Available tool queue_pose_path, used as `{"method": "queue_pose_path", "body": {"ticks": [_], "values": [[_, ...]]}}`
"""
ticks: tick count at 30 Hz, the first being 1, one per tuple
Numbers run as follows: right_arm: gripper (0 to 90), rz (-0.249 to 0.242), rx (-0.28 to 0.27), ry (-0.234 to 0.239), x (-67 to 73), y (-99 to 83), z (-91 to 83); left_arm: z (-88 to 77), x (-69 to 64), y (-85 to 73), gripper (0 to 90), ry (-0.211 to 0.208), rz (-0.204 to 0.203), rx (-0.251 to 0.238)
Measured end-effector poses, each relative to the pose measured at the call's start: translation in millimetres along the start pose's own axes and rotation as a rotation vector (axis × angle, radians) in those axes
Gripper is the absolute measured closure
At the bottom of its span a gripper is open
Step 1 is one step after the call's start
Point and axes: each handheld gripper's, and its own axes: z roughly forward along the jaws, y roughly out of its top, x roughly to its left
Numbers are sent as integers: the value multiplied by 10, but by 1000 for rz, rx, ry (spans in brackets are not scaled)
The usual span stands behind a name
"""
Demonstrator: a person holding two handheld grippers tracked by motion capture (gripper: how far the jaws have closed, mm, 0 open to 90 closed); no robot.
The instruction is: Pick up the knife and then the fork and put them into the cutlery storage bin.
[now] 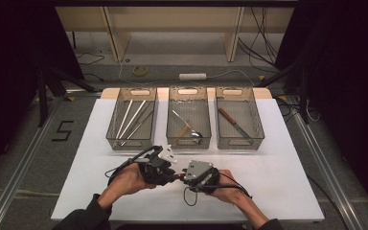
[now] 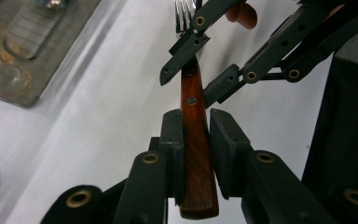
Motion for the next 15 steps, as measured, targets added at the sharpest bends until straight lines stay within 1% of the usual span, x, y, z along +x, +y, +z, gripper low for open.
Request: {"method": "queue_pose_path", "body": {"ticks": [2, 3, 6, 8, 9, 10, 11, 12, 13, 14, 15], "values": [[711, -34, -11, -5, 0, 14, -53, -56, 5, 5, 751, -13, 8, -28], [717, -52, -15, -7, -5, 27, -84, -69, 8, 7, 750, -19, 9, -33], [746, -80, -15, -2, -2, 47, -123, -103, 31, 3, 738, -26, 26, -55], [785, -103, -5, 12, 28, 60, -140, -114, 44, -10, 706, -2, 33, -75], [800, -101, -8, 20, 49, 72, -142, -118, 59, -17, 717, -10, 33, -75], [804, -108, 2, 20, 60, 86, -145, -121, 63, -22, 727, -11, 36, -79], [806, -110, 7, 19, 63, 91, -149, -124, 62, -27, 704, -10, 39, -89], [808, -111, 7, 19, 58, 91, -158, -126, 62, -29, 652, -3, 41, -100], [809, -112, 1, 21, 43, 88, -170, -129, 67, -27, 598, -4, 36, -107], [810, -106, 10, 18, 39, 85, -185, -134, 71, -27, 559, -3, 36, -116], [811, -111, 13, 13, 27, 82, -194, -145, 75, -25, 514, 0, 31, -129]]}}
